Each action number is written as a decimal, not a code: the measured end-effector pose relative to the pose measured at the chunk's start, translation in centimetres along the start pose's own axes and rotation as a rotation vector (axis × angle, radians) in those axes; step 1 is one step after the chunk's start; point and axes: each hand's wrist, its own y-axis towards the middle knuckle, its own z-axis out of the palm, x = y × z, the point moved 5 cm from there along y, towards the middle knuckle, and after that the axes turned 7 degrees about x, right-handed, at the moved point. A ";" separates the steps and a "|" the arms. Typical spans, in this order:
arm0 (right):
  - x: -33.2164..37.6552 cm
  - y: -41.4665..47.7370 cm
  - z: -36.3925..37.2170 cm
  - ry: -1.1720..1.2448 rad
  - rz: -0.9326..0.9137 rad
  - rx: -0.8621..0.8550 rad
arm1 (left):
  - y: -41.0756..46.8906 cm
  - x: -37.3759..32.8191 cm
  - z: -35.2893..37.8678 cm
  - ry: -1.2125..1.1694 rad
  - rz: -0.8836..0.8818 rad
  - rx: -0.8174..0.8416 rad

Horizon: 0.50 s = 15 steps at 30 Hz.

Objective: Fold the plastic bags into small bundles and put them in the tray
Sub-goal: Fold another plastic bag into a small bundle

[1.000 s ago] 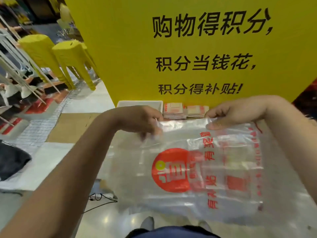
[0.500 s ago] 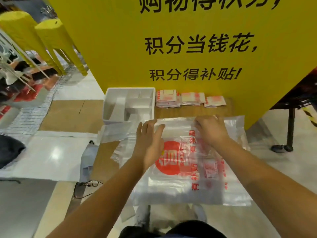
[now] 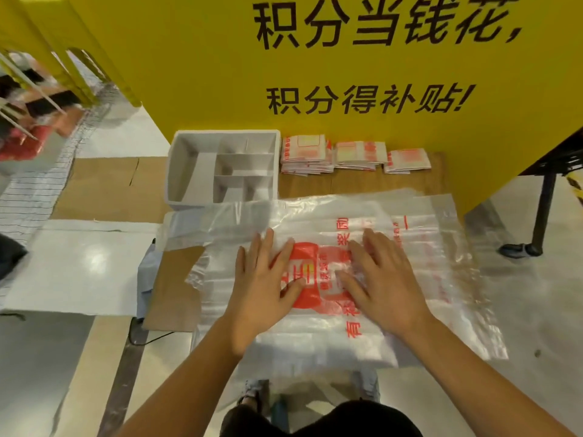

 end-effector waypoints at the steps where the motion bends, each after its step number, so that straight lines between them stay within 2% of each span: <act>1: -0.5 0.1 0.4 -0.010 0.011 -0.003 | 0.3 0.2 0.2 -0.007 0.010 -0.020; 6: -2.0 -0.2 1.9 0.026 0.055 -0.064 | 1.0 0.8 1.2 0.005 0.047 -0.091; 12: -2.1 0.0 2.2 0.048 0.069 -0.082 | 1.0 0.9 1.4 -0.008 0.039 -0.061; 15: -2.2 0.2 2.3 0.033 0.062 -0.097 | 1.2 0.7 1.1 0.050 0.090 -0.147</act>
